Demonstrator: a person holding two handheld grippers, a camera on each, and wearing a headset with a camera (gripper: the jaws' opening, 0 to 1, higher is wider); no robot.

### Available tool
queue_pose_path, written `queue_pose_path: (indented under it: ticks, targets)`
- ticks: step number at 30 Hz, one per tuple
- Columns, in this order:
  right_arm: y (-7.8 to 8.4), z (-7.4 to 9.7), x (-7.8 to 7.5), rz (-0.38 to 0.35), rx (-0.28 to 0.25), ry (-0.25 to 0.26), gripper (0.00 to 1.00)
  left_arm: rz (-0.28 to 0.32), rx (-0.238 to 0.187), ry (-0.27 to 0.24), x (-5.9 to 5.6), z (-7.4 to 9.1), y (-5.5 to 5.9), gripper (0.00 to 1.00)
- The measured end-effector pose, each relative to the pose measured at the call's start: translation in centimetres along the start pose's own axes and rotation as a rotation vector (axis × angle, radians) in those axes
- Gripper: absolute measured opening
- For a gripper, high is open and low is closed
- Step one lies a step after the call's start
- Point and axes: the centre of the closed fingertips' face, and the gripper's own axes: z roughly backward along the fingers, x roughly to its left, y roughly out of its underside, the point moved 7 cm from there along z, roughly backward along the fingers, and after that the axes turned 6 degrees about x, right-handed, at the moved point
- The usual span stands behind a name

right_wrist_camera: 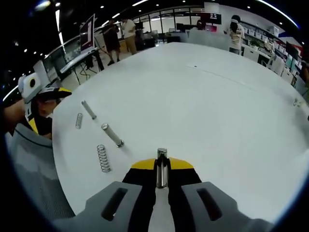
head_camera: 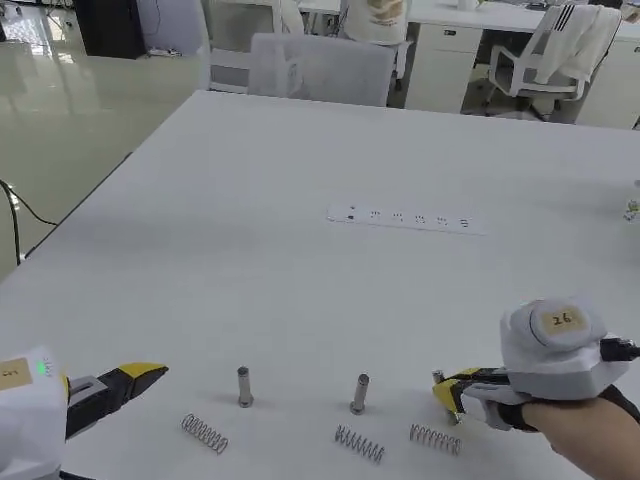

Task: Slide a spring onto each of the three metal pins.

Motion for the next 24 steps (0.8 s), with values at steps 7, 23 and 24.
queue_pose_path:
  ticks: [7,23,24]
  targets:
    - [-0.22,0.16,0.17,0.021,-0.016,0.005,0.05,-0.002,-0.002,-0.001,-0.01,0.01,-0.08,0.95]
    - [0.08,0.65,0.47,0.067,-0.043,0.015,0.05,-0.002,0.003,-0.002,-0.09,0.01,-0.01,0.95]
    - [0.18,0.73,0.54,0.071,-0.043,0.018,0.05,0.0,0.001,-0.001,-0.11,0.0,-0.05,0.95]
